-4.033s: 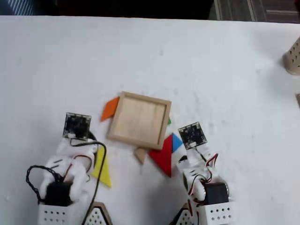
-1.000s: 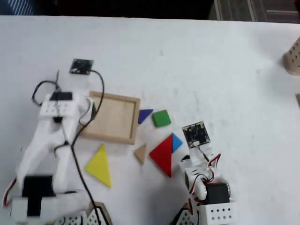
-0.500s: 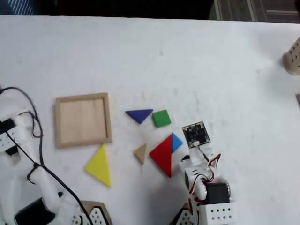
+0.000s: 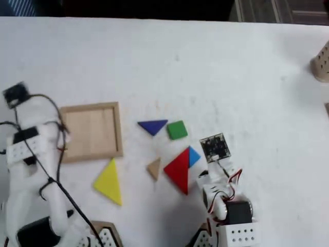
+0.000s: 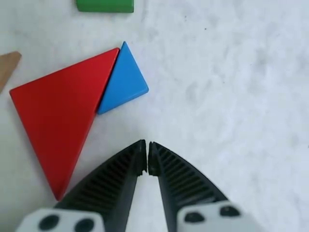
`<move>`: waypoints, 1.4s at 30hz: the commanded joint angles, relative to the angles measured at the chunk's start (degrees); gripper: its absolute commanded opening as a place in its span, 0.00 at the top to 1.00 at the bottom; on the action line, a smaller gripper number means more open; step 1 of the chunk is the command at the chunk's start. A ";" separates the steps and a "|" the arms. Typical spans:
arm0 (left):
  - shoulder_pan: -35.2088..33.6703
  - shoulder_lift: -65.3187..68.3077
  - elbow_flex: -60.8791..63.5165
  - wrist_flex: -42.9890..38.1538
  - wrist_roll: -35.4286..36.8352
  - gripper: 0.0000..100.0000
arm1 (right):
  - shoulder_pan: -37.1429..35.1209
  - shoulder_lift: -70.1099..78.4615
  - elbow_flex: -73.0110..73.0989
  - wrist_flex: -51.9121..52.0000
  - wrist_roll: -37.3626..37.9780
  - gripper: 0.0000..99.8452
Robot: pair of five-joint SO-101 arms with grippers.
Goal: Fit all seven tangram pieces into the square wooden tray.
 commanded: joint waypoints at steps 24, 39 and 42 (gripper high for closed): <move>-22.99 46.37 -37.80 7.65 8.44 0.89 | 0.48 -0.75 0.35 -0.48 0.62 0.98; -23.08 24.57 -25.76 15.91 3.78 0.88 | 8.92 -0.84 -1.41 -7.60 1.05 0.98; -22.64 13.67 -15.21 11.60 3.69 0.86 | 9.01 -0.75 -1.85 -8.40 5.45 0.98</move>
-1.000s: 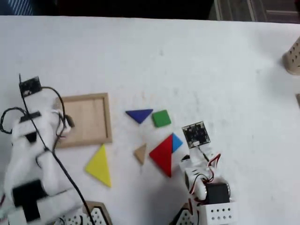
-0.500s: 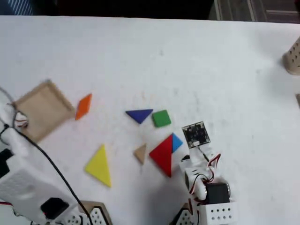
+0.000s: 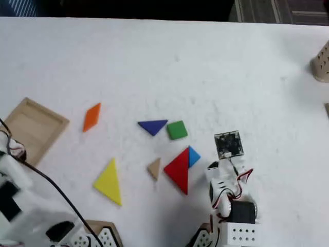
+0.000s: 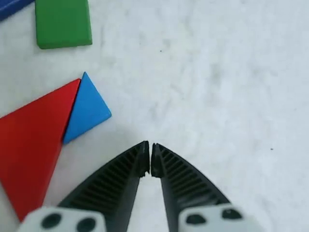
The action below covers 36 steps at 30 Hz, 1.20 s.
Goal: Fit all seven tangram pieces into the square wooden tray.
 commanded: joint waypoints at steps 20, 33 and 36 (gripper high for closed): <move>3.03 -18.86 22.59 -19.87 -0.62 0.84 | -41.54 18.24 -16.70 -10.77 3.43 0.98; 2.86 -11.65 18.46 -19.96 -0.62 0.84 | -71.16 20.79 -16.44 -33.27 -14.77 0.98; 2.95 -11.56 18.46 -20.13 -0.62 0.84 | -75.74 23.52 -15.56 -38.73 -15.03 0.98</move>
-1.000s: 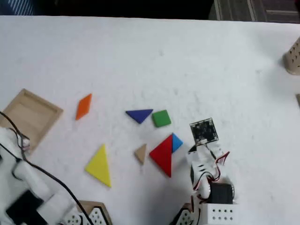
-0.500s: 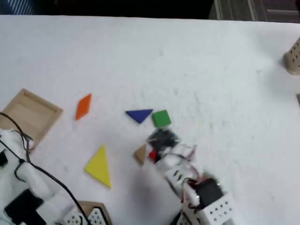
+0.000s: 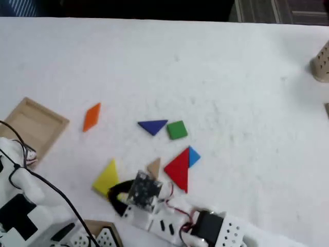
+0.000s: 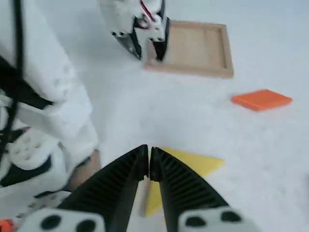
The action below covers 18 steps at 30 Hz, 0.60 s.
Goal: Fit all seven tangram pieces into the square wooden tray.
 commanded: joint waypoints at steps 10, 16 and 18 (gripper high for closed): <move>1.19 0.04 -2.73 -1.41 -0.26 0.84 | -4.35 35.74 -7.91 -25.54 -1.14 0.98; 1.89 0.04 -2.73 -1.49 -0.35 0.84 | -4.18 53.41 -9.85 -38.81 -1.14 0.82; 2.33 0.04 -2.73 -1.49 -0.44 0.84 | -4.00 58.33 -12.04 -40.22 -1.14 0.81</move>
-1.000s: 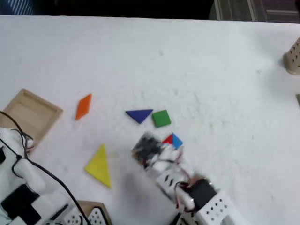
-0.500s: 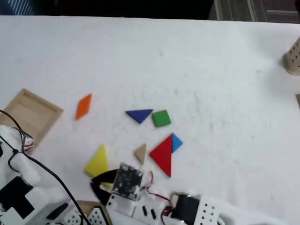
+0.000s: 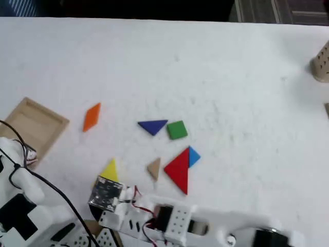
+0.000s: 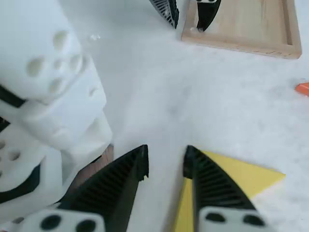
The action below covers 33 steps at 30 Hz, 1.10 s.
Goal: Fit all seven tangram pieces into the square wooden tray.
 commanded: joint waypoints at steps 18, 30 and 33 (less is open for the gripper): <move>2.15 0.04 -2.37 -1.23 -0.44 0.84 | 11.47 18.24 -10.81 0.40 12.57 0.88; 2.24 0.04 -2.46 -1.23 -0.44 0.84 | 15.43 7.08 -8.53 5.05 17.41 0.88; 2.24 0.04 -2.46 -1.23 -0.44 0.84 | 12.62 3.56 -8.62 5.05 5.27 0.88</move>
